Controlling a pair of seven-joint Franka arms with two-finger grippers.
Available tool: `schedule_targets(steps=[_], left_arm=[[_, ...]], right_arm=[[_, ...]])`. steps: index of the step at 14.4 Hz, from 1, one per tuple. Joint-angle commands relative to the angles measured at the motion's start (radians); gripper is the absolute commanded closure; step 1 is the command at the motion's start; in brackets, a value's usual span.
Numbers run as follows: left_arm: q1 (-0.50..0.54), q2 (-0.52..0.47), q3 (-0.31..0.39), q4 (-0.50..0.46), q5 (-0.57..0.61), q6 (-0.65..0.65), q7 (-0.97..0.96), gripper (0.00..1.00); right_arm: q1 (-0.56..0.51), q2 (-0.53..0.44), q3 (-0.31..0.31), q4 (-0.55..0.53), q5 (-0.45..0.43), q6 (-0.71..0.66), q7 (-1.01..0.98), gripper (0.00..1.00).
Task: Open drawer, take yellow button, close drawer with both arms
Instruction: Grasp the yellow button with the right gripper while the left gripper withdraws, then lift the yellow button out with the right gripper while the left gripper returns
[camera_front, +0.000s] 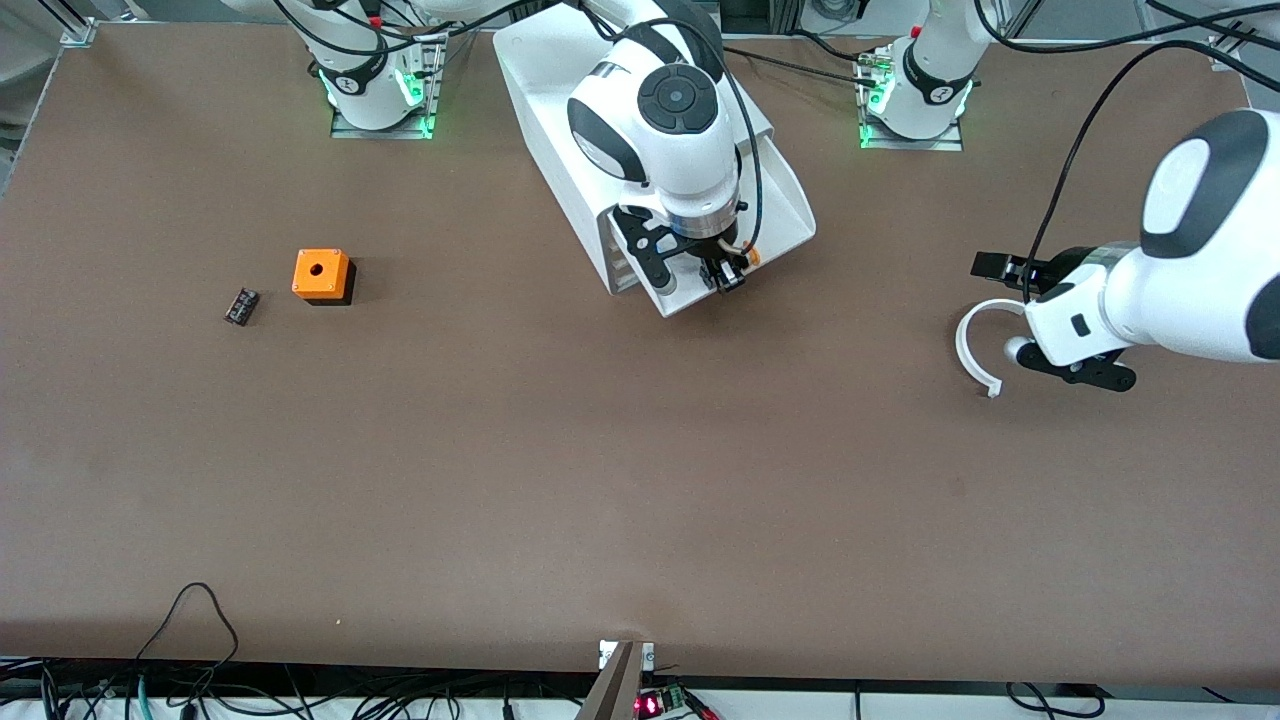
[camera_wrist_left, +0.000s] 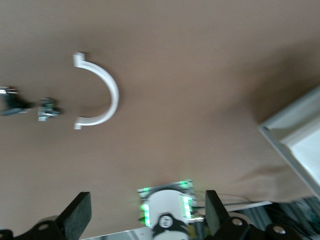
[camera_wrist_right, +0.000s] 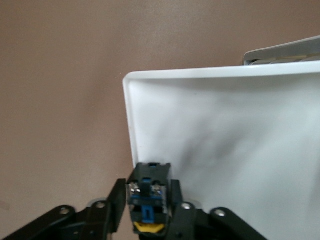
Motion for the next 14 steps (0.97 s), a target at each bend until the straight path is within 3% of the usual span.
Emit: schedule_targets(steps=[1, 5, 8, 14], left_arm=[[-0.01, -0.003, 0.008, 0.085, 0.053, -0.011, -0.01, 0.0], [0.003, 0.006, 0.009, 0.126, 0.025, -0.009, -0.031, 0.0], [-0.004, -0.001, 0.006, 0.101, -0.05, 0.061, -0.297, 0.0], [-0.004, -0.116, -0.116, -0.224, -0.058, 0.429, -0.647, 0.0]], right_arm=[[0.004, -0.01, 0.0, 0.015, -0.012, -0.017, 0.003, 1.0], [-0.006, -0.065, 0.001, 0.016, -0.007, -0.072, -0.028, 1.0], [-0.078, -0.114, 0.006, 0.016, 0.008, -0.095, -0.179, 1.0], [-0.281, -0.124, 0.004, 0.016, 0.069, -0.213, -0.728, 1.0]])
